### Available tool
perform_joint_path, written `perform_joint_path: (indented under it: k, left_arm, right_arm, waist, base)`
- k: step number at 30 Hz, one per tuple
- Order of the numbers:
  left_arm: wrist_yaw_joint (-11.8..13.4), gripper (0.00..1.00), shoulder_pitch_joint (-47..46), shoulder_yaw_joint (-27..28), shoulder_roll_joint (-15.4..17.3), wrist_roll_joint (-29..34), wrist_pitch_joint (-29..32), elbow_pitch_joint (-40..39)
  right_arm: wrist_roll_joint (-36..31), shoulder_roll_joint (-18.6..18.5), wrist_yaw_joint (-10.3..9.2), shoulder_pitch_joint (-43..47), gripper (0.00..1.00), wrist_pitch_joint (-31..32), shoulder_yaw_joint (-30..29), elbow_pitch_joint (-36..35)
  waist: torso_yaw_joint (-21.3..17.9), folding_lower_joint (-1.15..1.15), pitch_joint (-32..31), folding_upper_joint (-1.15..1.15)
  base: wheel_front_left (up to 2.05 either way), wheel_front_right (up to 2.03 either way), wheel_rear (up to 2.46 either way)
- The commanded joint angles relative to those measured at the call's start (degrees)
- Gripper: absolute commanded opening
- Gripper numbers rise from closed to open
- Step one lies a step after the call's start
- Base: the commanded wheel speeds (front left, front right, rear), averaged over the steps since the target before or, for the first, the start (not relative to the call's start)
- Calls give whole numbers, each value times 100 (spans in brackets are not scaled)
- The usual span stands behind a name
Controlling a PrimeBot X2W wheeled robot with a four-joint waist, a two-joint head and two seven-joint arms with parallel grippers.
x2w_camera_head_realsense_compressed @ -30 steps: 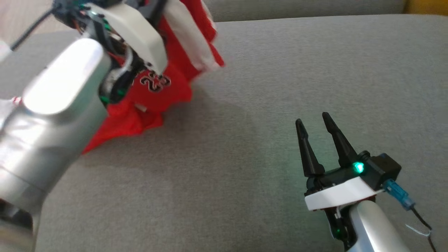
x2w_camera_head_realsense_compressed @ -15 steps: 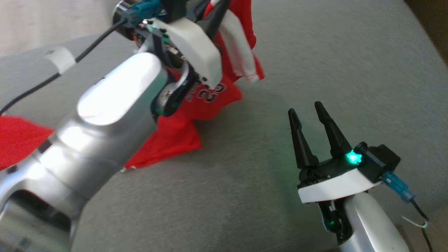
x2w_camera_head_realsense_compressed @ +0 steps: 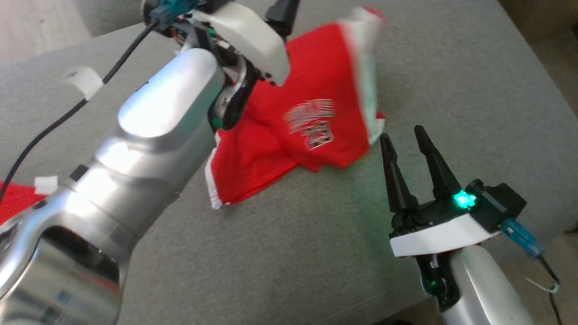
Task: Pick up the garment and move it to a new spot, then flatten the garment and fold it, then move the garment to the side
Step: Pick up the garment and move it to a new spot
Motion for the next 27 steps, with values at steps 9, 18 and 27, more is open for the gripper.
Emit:
perform_joint_path:
  k: [9, 18, 27]
  left_arm:
    - [-304, 100, 205, 211, 754, 195, -652, 192]
    - [-165, 100, 1694, 441, 1437, 282, -921, -383]
    - [321, 100, 3952, 1419, 1591, 664, -931, -1632]
  right_arm:
    - [-299, -9, -4, -34, 100, -61, -195, -148]
    - [-585, -9, -4, 258, 100, -61, -601, -10]
    - [-731, -9, -4, 574, 100, -61, -667, 98]
  waist:
    - [889, 0, -331, 0]
    - [1754, 0, -895, 0]
    - [2049, 0, -1269, 0]
  base:
    - [0, 0, 0]
    - [0, 0, 0]
    - [0, 0, 0]
